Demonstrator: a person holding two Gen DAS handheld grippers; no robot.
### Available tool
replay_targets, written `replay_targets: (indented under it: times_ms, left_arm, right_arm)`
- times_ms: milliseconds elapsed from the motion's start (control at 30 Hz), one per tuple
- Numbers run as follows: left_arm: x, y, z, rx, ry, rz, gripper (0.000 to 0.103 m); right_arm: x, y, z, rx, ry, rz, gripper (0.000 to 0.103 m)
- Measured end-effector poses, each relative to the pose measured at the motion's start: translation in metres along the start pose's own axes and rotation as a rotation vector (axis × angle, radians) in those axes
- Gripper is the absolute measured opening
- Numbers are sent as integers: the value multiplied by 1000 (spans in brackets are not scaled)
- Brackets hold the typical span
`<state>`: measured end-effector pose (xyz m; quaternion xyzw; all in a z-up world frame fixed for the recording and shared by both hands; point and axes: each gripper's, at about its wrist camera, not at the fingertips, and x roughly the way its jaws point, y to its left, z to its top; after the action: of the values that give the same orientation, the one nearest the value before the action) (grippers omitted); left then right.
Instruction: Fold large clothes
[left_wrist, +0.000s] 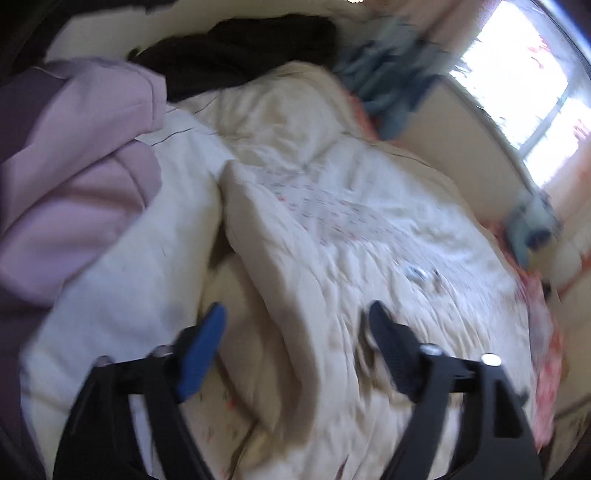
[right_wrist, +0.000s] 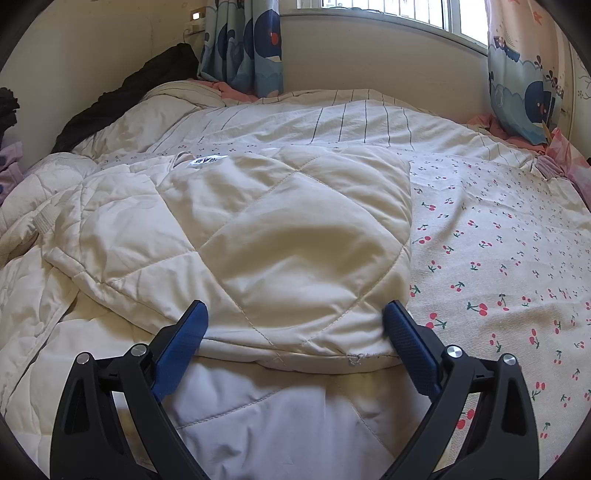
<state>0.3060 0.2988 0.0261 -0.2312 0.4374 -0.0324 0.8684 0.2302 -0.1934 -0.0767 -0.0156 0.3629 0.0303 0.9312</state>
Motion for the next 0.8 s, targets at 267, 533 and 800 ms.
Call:
replay_targets:
  times_ms: [267,533,800]
  left_arm:
    - [97,7,31,-147,168,162,78]
    - [59,-18,24,10,-13,144,15]
    - [-20,-83,26,162,-276,-54,14]
  right_arm:
    - [0,-1,-1,1,-2,1,93]
    - [0,-1,-1,1,-2,1,93]
    - [-1,-1,0,1,-4,3,93]
